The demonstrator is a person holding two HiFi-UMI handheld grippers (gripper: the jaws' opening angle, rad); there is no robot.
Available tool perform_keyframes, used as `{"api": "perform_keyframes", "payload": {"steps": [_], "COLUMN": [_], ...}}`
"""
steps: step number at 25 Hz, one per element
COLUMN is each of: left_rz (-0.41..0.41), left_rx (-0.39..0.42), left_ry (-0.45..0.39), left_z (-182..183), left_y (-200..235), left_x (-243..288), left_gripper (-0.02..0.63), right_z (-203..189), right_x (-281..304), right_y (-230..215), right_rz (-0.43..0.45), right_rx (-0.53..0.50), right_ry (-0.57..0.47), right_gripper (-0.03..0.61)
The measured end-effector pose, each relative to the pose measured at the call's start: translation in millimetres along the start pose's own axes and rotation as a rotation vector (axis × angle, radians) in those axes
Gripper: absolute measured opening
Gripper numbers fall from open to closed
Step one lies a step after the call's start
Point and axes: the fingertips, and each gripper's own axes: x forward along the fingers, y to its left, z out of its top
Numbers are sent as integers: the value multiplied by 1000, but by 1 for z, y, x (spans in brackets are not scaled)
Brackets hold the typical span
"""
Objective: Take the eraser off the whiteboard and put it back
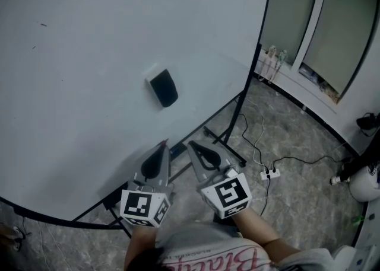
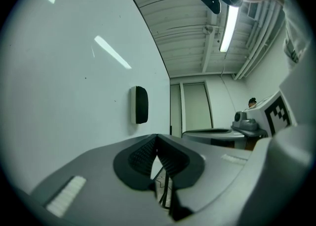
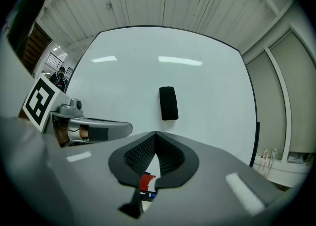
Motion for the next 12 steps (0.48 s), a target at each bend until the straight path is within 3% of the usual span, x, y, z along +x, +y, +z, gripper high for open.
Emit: {"api": "perform_keyframes", "payload": {"steps": [12], "left_rz": [-14], "left_rx": [-13], "left_ry": [2], "left_z": [-3], "left_y": [-1], "left_x": [2], "left_gripper": [-2], "right_z": [-4], "right_x": [-3], "right_y": [-1], "right_rz": [-16], "right_rx": [6], "right_ry": [8], "right_gripper": [-2]}}
